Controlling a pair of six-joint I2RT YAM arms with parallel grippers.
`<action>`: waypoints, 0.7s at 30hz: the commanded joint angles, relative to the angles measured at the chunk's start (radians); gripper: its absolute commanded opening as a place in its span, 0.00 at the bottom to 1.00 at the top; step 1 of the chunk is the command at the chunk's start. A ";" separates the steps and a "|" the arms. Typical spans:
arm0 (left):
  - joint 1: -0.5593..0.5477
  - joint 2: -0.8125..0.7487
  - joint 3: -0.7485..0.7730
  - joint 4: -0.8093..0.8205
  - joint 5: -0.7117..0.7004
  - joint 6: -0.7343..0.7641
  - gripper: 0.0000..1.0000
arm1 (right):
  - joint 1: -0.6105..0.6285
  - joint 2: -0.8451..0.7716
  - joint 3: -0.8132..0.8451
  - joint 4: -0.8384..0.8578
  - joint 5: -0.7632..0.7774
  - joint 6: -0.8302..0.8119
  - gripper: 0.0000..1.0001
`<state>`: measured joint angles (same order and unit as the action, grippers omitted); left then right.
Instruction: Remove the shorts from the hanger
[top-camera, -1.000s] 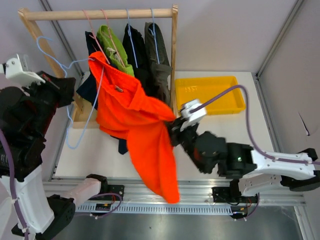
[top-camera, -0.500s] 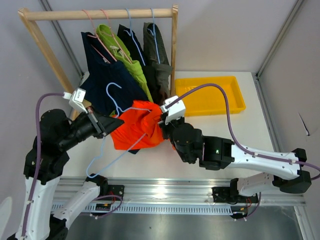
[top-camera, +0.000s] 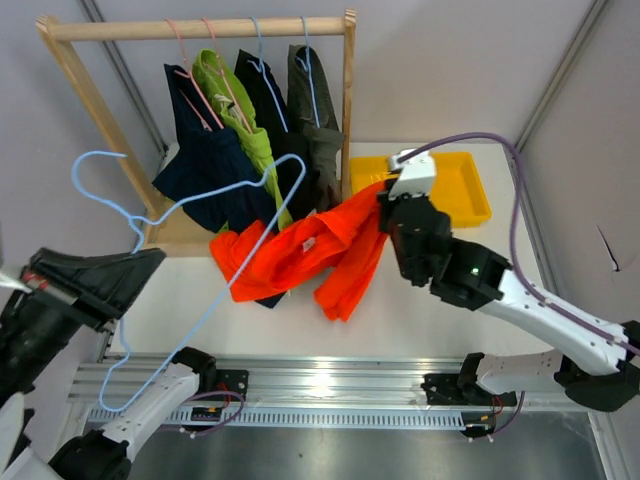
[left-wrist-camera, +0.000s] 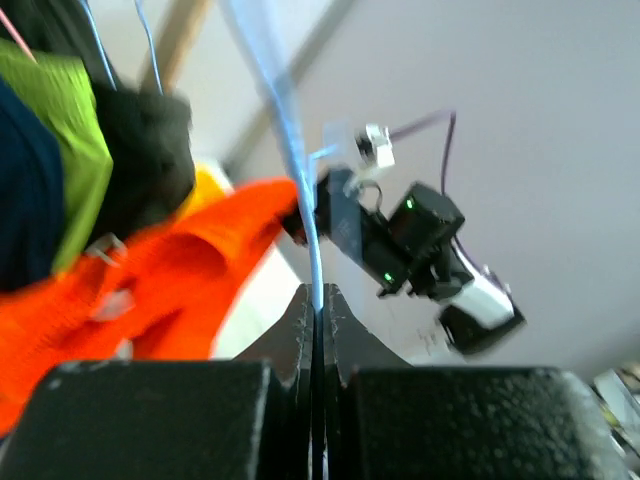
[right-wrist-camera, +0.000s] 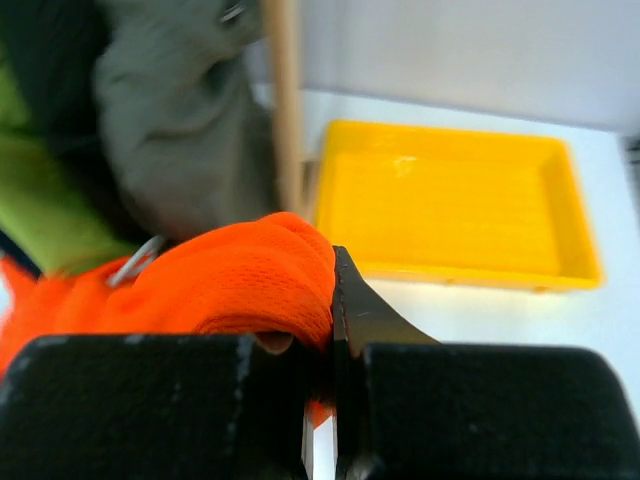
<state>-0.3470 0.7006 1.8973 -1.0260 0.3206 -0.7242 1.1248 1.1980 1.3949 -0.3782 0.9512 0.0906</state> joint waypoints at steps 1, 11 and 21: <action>-0.009 0.008 0.029 -0.014 -0.147 0.071 0.00 | -0.066 -0.126 0.107 0.036 0.057 -0.072 0.00; -0.009 0.097 0.078 0.067 -0.510 0.275 0.00 | -0.212 0.121 0.714 0.039 -0.067 -0.373 0.00; -0.009 0.246 0.146 0.155 -0.701 0.494 0.00 | -0.483 0.463 1.141 0.059 -0.259 -0.422 0.00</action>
<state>-0.3515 0.9070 2.0434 -0.9493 -0.2893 -0.3458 0.7082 1.6012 2.4664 -0.3668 0.8001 -0.2890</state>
